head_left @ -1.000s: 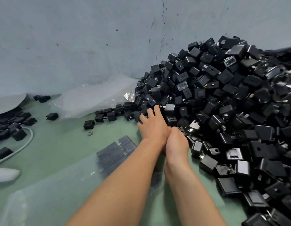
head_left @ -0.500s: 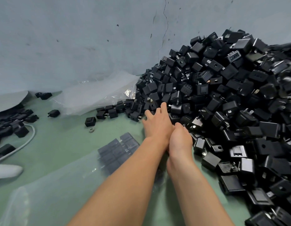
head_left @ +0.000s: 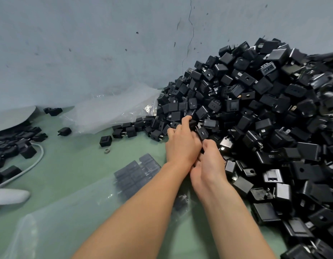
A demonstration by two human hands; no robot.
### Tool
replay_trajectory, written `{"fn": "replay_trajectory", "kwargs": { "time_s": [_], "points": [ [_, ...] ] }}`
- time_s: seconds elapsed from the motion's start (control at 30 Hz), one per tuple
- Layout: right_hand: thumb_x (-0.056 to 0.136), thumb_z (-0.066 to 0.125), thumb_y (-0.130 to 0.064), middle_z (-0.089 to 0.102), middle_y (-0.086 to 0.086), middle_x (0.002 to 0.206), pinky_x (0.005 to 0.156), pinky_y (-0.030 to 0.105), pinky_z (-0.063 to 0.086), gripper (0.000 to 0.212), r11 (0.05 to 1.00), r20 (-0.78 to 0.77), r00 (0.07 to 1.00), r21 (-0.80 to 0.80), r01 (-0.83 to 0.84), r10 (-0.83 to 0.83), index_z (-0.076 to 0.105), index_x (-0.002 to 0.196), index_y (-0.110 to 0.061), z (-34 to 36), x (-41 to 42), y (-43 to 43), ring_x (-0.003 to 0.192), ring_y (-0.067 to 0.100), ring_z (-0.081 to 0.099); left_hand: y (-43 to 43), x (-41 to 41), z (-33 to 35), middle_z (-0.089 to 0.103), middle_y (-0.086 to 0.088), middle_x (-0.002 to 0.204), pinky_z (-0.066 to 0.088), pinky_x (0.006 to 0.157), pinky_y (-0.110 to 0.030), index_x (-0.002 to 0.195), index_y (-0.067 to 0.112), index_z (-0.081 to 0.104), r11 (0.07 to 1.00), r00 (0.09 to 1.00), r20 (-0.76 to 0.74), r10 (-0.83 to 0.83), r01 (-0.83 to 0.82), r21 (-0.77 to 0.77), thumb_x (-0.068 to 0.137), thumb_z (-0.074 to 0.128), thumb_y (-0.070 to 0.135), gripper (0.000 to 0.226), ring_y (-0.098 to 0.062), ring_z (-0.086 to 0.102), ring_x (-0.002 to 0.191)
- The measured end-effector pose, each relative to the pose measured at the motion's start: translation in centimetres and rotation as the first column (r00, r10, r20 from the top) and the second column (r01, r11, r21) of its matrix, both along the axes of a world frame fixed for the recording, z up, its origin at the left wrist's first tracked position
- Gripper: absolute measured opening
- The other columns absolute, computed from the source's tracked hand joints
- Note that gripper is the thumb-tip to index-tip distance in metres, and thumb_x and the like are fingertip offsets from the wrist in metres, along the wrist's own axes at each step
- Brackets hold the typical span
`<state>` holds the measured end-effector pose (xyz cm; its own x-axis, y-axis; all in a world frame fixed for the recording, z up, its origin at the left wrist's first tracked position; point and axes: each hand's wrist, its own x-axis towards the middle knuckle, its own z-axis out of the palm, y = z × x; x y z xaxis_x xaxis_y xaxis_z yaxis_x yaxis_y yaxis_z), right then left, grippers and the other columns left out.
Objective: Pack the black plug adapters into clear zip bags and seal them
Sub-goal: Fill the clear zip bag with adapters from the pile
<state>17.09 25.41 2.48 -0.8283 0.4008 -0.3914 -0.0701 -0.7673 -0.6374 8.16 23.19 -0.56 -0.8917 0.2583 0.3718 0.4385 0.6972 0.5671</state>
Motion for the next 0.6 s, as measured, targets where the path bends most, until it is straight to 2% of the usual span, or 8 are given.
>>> {"fn": "replay_trajectory", "kwargs": {
  "time_s": [0.1,0.2,0.23,0.3,0.37,0.43,0.53,0.6],
  "points": [
    [0.104,0.042,-0.03,0.071,0.005,0.108,0.093,0.033,0.053,0.025,1.0,-0.015,1.0,0.003,-0.028,0.028,0.064,0.1,-0.018,-0.1,-0.1,0.1,0.102,0.016,0.066,-0.4,0.3,0.5,0.061,0.005,0.094,0.048,0.079,-0.043,0.136,0.037,0.035,0.983,0.997,0.072,0.007,-0.019,0.18,0.094,0.042,0.026,0.043,-0.021,0.048,0.109],
    [0.104,0.044,-0.029,0.07,0.005,0.114,0.103,0.036,0.049,0.023,1.0,-0.033,0.999,-0.012,-0.026,0.025,0.064,0.105,-0.017,-0.3,-0.1,0.1,0.108,0.016,0.065,-0.5,0.5,1.4,0.064,0.002,0.093,0.052,0.079,-0.039,0.127,0.042,0.041,0.922,0.981,0.187,-0.053,-0.024,0.387,0.091,0.046,0.026,0.039,-0.016,0.061,0.094],
    [0.103,0.046,-0.027,0.07,0.004,0.114,0.103,0.035,0.049,0.023,0.999,-0.046,0.999,-0.032,-0.016,0.015,0.065,0.111,-0.016,-0.2,-0.1,0.0,0.107,0.015,0.065,-0.5,0.7,1.8,0.065,0.004,0.093,0.053,0.078,-0.036,0.124,0.041,0.044,0.869,0.971,0.22,-0.089,-0.033,0.493,0.091,0.049,0.023,0.038,-0.011,0.063,0.088],
    [0.102,0.049,-0.024,0.072,-0.002,0.102,0.093,0.033,0.052,0.021,0.997,-0.072,0.997,-0.078,0.007,-0.013,0.066,0.111,-0.017,0.1,0.0,-0.2,0.096,0.012,0.066,-0.5,1.3,2.6,0.066,0.005,0.094,0.053,0.074,-0.031,0.118,0.038,0.05,0.727,0.948,0.273,-0.161,-0.073,0.683,0.091,0.053,0.016,0.035,-0.007,0.063,0.081],
    [0.1,0.054,-0.025,0.075,-0.004,0.091,0.085,0.033,0.055,0.02,0.994,-0.095,0.995,-0.106,0.032,-0.042,0.07,0.108,-0.016,0.3,0.0,-0.5,0.083,0.011,0.068,-0.7,2.0,3.0,0.068,0.003,0.096,0.051,0.068,-0.022,0.113,0.038,0.052,0.61,0.935,0.286,-0.211,-0.103,0.786,0.09,0.055,0.012,0.034,-0.008,0.064,0.078],
    [0.099,0.057,-0.025,0.076,-0.002,0.085,0.09,0.038,0.056,0.02,0.993,-0.124,0.991,-0.116,0.037,-0.052,0.072,0.104,-0.014,0.4,0.0,-0.7,0.075,0.012,0.071,-1.2,2.8,3.3,0.068,0.008,0.087,0.05,0.061,-0.016,0.113,0.038,0.053,0.529,0.93,0.278,-0.24,-0.115,0.841,0.09,0.057,0.012,0.035,-0.001,0.062,0.069],
    [0.095,0.058,-0.034,0.075,0.0,0.082,0.095,0.044,0.054,0.022,0.992,-0.175,0.984,-0.124,-0.007,-0.015,0.073,0.094,-0.019,0.5,0.3,-1.1,0.071,0.015,0.072,-2.5,4.1,4.3,0.065,0.015,0.073,0.052,0.068,-0.026,0.11,0.038,0.056,0.46,0.926,0.284,-0.249,-0.145,0.876,0.086,0.058,0.015,0.033,-0.003,0.061,0.069],
    [0.093,0.057,-0.042,0.074,0.0,0.091,0.094,0.045,0.053,0.024,0.991,-0.202,0.979,-0.124,-0.056,0.03,0.072,0.096,-0.024,0.6,0.3,-1.4,0.077,0.017,0.072,-3.6,5.0,5.2,0.064,0.008,0.078,0.052,0.076,-0.038,0.108,0.033,0.058,0.424,0.927,0.278,-0.253,-0.152,0.893,0.078,0.058,0.022,0.032,-0.012,0.06,0.076]
  ]
}}
